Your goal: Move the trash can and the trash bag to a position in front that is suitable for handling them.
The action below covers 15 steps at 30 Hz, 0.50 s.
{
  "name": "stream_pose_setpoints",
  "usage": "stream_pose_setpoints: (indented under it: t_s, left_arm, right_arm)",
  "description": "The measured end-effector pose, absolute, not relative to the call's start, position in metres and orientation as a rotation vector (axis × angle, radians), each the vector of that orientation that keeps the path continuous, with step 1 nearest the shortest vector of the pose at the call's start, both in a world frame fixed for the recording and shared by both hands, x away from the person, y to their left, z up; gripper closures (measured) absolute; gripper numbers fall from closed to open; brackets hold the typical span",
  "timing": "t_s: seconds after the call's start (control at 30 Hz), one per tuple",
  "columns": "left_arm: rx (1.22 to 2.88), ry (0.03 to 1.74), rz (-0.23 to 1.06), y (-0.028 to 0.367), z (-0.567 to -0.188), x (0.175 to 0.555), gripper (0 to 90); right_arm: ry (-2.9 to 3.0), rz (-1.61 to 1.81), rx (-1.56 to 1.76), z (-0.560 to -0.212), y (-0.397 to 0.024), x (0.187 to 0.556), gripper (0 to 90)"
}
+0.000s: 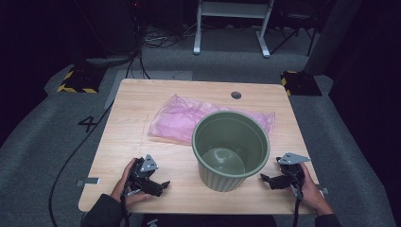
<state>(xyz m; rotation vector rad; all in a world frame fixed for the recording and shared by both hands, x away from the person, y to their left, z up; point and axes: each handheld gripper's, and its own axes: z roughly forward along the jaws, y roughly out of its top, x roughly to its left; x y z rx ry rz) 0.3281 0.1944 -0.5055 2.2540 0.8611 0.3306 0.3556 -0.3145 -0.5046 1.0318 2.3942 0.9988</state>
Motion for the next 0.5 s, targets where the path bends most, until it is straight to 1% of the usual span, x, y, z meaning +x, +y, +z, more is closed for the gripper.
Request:
stream_pose_setpoints:
  t_s: [0.17,0.2,0.23,0.27,0.3,0.33,0.37,0.4,0.43,0.47,0.5]
  left_arm:
    - [2.256,0.854,0.328,0.195,-0.505,0.329,0.0]
    - [2.256,0.854,0.328,0.195,-0.506,0.329,0.0]
    - [2.257,0.853,0.329,0.195,-0.505,0.329,0.0]
    - [2.257,0.853,0.329,0.195,-0.505,0.329,0.0]
    - [2.257,0.853,0.329,0.195,-0.505,0.329,0.0]
    - [2.256,0.853,0.328,0.195,-0.505,0.329,0.0]
    - [2.256,0.853,0.328,0.195,-0.505,0.329,0.0]
    - [2.256,0.854,0.328,0.195,-0.505,0.329,0.0]
    - [2.255,0.853,0.329,0.195,-0.506,0.329,0.0]
    - [2.254,0.854,0.329,0.195,-0.506,0.329,0.0]
    - [2.254,0.854,0.328,0.195,-0.506,0.329,0.0]
  right_arm:
    - [2.406,1.007,1.044,-0.505,-0.316,0.357,1.2]
    - [2.41,1.014,1.05,-0.505,-0.316,0.358,4.5]
    - [2.405,1.03,1.041,-0.504,-0.317,0.357,12.0]
    - [2.4,1.074,1.012,-0.503,-0.318,0.356,24.4]
    - [2.395,1.101,0.993,-0.502,-0.318,0.355,22.4]
    - [2.394,1.116,0.985,-0.502,-0.318,0.354,15.8]
    - [2.394,1.116,0.985,-0.502,-0.318,0.354,15.8]
    - [2.392,1.121,0.977,-0.501,-0.316,0.353,12.5]
    - [2.385,1.115,0.961,-0.498,-0.314,0.352,19.7]
    - [2.382,1.129,0.927,-0.494,-0.311,0.35,15.9]
    - [2.377,1.138,0.921,-0.493,-0.31,0.349,15.2]
